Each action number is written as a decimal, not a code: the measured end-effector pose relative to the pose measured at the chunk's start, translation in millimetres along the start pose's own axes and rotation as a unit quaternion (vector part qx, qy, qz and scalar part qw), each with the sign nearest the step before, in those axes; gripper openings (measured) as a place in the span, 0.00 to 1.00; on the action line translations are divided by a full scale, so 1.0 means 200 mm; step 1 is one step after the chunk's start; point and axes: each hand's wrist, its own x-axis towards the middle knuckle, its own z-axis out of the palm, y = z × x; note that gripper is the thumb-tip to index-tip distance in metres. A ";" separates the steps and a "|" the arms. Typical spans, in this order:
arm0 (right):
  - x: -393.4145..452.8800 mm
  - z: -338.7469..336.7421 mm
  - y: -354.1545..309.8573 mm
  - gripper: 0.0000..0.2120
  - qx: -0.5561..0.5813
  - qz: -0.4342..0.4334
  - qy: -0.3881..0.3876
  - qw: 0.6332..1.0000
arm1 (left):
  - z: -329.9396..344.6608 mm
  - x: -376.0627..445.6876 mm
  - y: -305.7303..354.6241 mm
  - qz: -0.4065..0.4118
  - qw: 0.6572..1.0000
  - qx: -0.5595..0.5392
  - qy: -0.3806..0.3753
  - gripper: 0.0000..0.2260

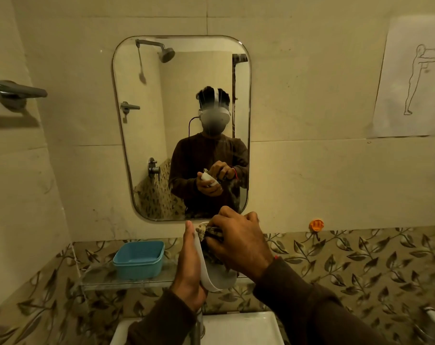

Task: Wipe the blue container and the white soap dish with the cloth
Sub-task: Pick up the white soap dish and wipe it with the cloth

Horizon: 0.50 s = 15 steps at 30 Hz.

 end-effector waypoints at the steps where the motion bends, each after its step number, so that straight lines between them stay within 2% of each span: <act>1: 0.00 -0.01 0.00 0.11 -0.013 -0.010 0.001 1.000 | 0.00 0.00 0.00 0.000 1.000 -0.002 0.000 0.34; 7: 0.00 -0.03 0.00 0.13 -0.039 -0.024 -0.004 0.999 | -0.02 0.02 0.02 0.008 1.000 0.000 -0.008 0.35; 15: -0.01 0.02 0.02 0.13 -0.012 -0.005 -0.028 1.000 | -0.05 0.06 0.01 -0.015 1.000 0.015 -0.014 0.41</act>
